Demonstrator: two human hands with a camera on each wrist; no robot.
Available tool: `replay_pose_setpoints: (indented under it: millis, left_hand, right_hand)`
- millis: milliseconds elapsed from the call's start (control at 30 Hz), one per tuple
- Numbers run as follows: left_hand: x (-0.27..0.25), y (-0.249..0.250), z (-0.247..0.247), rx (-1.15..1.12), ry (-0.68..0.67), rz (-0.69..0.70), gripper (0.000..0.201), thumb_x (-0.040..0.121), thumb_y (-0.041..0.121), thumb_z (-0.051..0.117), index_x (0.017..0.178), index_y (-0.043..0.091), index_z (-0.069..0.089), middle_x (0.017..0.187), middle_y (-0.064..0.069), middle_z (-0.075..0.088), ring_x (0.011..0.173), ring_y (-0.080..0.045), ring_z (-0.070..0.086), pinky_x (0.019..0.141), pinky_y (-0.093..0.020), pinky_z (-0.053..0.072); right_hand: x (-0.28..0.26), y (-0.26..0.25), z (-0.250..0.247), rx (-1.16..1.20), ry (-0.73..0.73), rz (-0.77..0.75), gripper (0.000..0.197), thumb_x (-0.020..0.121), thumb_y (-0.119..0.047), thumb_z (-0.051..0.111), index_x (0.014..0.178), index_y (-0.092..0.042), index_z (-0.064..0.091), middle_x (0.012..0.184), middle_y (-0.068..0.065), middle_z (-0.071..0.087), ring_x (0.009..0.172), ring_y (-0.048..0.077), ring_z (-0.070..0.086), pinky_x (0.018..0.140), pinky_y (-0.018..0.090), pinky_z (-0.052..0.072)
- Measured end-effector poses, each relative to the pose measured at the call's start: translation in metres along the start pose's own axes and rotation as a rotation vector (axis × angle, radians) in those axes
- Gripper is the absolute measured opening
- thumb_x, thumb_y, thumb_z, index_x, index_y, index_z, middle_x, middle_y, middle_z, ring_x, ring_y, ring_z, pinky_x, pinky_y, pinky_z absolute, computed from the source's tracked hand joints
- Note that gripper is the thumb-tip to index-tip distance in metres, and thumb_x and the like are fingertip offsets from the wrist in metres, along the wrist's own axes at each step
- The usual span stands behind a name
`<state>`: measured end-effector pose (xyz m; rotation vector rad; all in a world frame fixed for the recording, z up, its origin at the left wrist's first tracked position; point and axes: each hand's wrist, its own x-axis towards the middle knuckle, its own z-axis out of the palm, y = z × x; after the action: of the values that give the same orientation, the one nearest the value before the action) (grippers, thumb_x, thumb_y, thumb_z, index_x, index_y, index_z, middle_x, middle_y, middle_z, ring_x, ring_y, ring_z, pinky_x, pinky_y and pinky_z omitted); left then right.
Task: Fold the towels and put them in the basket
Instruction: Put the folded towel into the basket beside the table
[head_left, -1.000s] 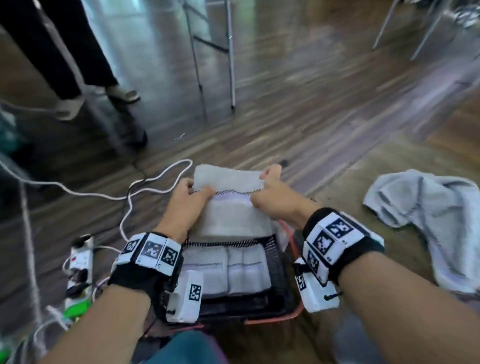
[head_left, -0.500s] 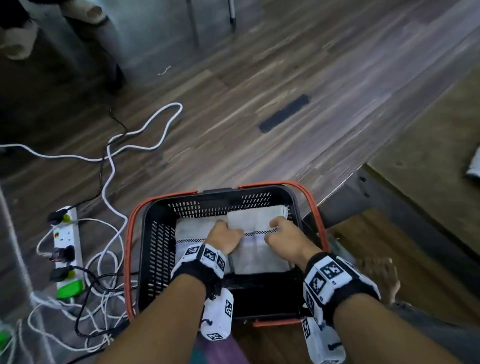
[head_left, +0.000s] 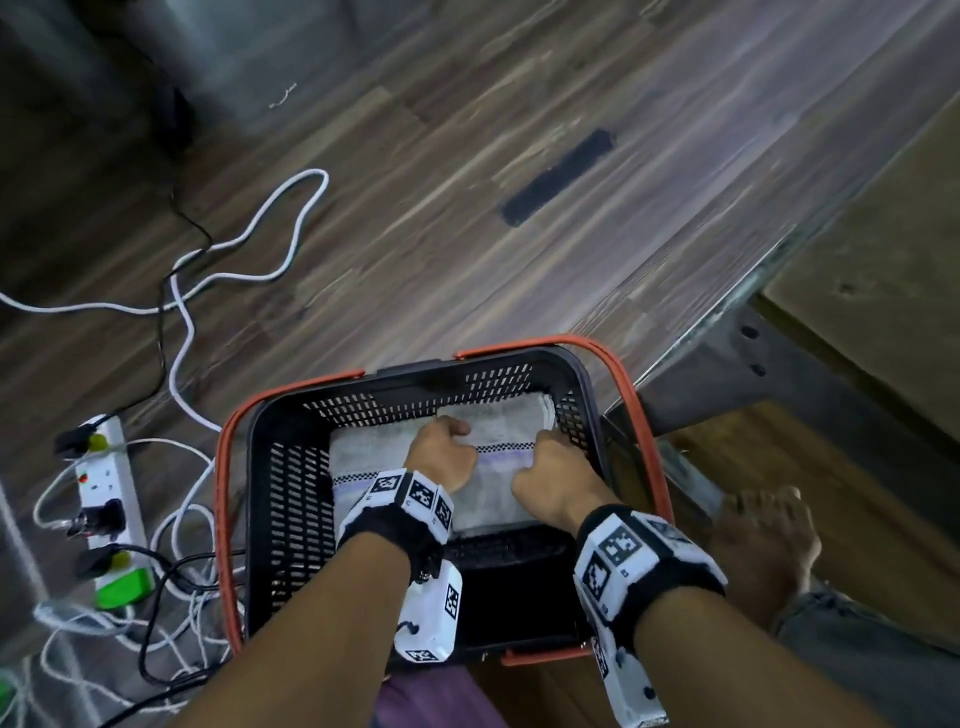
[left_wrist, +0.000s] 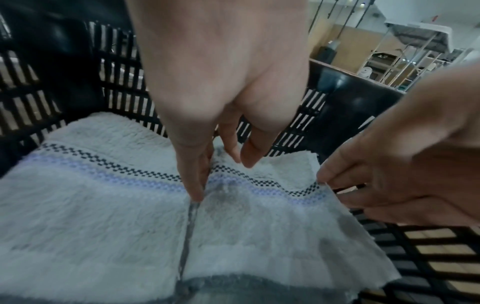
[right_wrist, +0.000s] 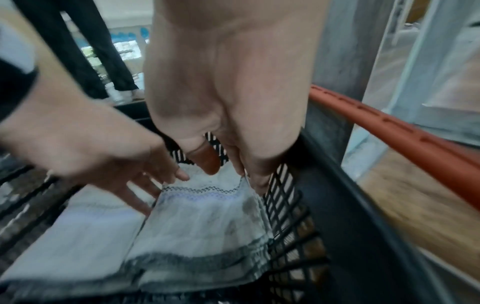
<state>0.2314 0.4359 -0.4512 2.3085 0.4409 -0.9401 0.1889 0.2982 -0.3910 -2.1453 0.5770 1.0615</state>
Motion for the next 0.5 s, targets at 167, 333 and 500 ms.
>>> replay_pose_setpoints:
  millis: [167,333,500]
  left_hand:
    - [-0.002,0.004,0.001,0.037,0.083,-0.003,0.026,0.091,0.011,0.063,0.117,0.013,0.06,0.134,-0.012,0.047,0.104,-0.025,0.06,0.096,-0.03,0.051]
    - [-0.01,0.0,0.002,0.164,-0.168,0.02,0.056,0.093,0.017,0.062,0.144,0.007,0.04,0.138,-0.015,0.053,0.115,-0.031,0.061,0.09,-0.037,0.055]
    - [-0.011,0.004,0.002,0.204,-0.033,0.104,0.05,0.093,0.019,0.062,0.136,0.008,0.04,0.131,-0.018,0.05,0.112,-0.03,0.058,0.084,-0.028,0.046]
  right_hand:
    - [-0.002,-0.014,0.02,-0.096,0.111,-0.037,0.051,0.093,-0.021,0.056,0.137,0.001,0.045,0.143,0.021,0.035,0.126,0.035,0.048,0.104,0.04,0.044]
    - [0.006,0.012,0.036,-0.057,-0.102,0.149,0.064,0.095,-0.016,0.049,0.151,0.006,0.025,0.156,0.021,0.03,0.14,0.033,0.04,0.113,0.036,0.039]
    - [0.007,0.019,0.038,0.039,-0.155,0.144,0.074,0.099,-0.017,0.043,0.156,0.005,0.002,0.167,0.015,0.004,0.152,0.03,0.018,0.122,0.039,0.025]
